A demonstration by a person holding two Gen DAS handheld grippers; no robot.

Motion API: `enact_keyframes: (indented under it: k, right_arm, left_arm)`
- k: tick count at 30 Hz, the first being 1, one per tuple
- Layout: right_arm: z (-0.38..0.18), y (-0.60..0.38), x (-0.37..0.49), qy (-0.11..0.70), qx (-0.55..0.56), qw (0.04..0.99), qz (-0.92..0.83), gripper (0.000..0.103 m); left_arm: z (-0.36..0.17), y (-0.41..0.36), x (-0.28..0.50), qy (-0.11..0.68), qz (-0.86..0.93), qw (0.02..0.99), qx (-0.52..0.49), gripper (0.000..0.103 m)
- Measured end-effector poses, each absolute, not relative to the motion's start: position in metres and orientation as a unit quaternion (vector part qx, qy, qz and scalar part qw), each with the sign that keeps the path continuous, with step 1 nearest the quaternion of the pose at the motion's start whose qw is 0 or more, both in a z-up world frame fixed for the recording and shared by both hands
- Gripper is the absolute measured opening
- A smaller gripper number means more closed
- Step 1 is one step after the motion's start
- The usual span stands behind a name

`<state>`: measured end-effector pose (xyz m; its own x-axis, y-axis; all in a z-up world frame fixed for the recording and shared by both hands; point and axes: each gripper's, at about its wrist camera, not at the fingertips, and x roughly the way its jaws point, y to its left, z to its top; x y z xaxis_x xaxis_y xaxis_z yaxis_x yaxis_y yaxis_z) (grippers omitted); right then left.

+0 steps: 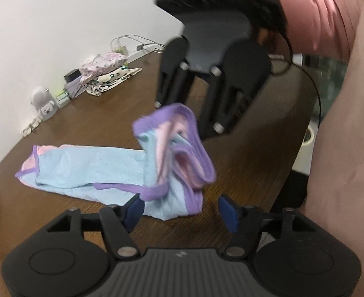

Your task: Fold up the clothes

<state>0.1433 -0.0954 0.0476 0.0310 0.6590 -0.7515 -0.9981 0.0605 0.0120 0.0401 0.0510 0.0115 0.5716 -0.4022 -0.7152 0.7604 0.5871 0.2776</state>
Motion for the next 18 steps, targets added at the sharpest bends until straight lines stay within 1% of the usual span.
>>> enact_keyframes:
  k: [4, 9, 11, 14, 16, 18]
  right_arm:
    - [0.052, -0.097, 0.153, 0.326, -0.249, 0.668, 0.621, 0.008]
    - [0.052, -0.093, 0.153, 0.333, -0.253, 0.668, 0.615, 0.008]
    - [0.052, -0.089, 0.150, 0.332, -0.257, 0.666, 0.617, 0.008]
    - [0.051, -0.085, 0.147, 0.327, -0.268, 0.664, 0.617, 0.008]
    - [0.050, -0.085, 0.144, 0.326, -0.276, 0.662, 0.616, 0.008]
    - [0.049, -0.086, 0.142, 0.326, -0.281, 0.661, 0.615, 0.008]
  left_arm:
    - [-0.005, 0.042, 0.039, 0.281, -0.322, 0.834, 0.349, 0.065]
    - [-0.024, 0.037, 0.039, 0.259, -0.307, 0.826, 0.396, 0.064]
    - [-0.028, 0.037, 0.037, 0.242, -0.301, 0.825, 0.412, 0.060]
    - [-0.031, 0.037, 0.038, 0.218, -0.293, 0.827, 0.428, 0.056]
    - [-0.031, 0.039, 0.037, 0.200, -0.293, 0.830, 0.430, 0.051]
    - [-0.031, 0.041, 0.033, 0.189, -0.298, 0.832, 0.428, 0.040]
